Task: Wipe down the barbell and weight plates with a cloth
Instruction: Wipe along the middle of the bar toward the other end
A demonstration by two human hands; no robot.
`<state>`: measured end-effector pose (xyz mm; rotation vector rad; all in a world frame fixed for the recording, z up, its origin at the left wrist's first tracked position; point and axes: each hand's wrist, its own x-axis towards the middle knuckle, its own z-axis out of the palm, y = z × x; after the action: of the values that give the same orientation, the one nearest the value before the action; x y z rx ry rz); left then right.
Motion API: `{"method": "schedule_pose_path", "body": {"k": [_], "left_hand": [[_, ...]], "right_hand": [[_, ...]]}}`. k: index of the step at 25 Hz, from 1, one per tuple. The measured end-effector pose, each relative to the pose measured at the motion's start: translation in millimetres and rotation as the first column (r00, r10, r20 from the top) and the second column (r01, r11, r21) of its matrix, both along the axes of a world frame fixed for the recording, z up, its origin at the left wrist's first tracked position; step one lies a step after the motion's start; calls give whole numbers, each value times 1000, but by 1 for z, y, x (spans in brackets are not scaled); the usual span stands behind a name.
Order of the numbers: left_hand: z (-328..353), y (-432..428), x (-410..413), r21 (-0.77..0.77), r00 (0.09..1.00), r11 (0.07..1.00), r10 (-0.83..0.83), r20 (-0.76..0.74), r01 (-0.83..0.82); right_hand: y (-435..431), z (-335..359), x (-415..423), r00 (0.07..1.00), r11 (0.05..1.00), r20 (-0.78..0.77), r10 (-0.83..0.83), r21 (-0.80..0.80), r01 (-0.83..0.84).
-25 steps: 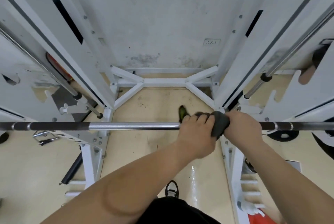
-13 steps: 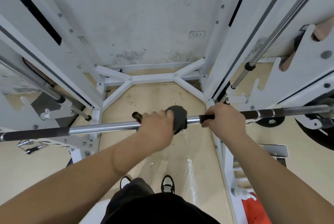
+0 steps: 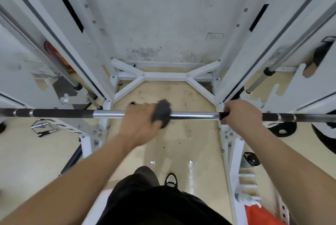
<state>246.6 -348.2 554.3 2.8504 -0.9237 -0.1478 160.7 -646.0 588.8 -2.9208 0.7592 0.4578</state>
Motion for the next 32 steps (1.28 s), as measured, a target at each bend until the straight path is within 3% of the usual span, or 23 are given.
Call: {"method": "schedule_pose_path", "body": {"k": [2, 5, 7, 9, 12, 17, 21, 25, 27, 30, 32], "left_hand": [[-3, 43, 15, -30, 989, 988, 150, 5, -149], [-7, 34, 14, -31, 938, 939, 343, 54, -342], [-10, 9, -5, -27, 963, 964, 265, 52, -264], [-20, 2, -26, -37, 996, 998, 62, 59, -59], [-19, 40, -9, -68, 995, 994, -84, 57, 88], [-13, 133, 33, -49, 967, 967, 253, 32, -251], [-23, 93, -2, -135, 869, 860, 494, -21, -492], [-30, 14, -59, -287, 924, 879, 366, -108, -381], [-31, -12, -63, -378, 848, 760, 495, -190, -528], [-18, -45, -51, -468, 561, 368, 730, -390, -804], [-9, -69, -41, -489, 418, 158, 768, -486, -858]], "right_hand": [[5, -5, 3, 999, 996, -18, 31, -86, -32], [16, -19, -6, 998, 981, 40, 55, -191, -46], [22, -22, -15, 994, 984, 103, 37, -177, -19], [27, -21, -19, 990, 992, 144, 7, -129, 12], [34, -19, -21, 992, 994, 121, -32, -98, 44], [37, -16, -21, 991, 994, 126, -36, -103, 49], [34, -16, -24, 995, 987, 96, 17, -162, -1], [18, -13, -25, 988, 981, 91, 122, -162, -106], [9, -13, -28, 976, 976, 121, 182, -142, -164], [-5, -12, -30, 944, 948, 120, 307, -126, -292], [-12, -10, -29, 924, 929, 117, 364, -124, -350]]}}
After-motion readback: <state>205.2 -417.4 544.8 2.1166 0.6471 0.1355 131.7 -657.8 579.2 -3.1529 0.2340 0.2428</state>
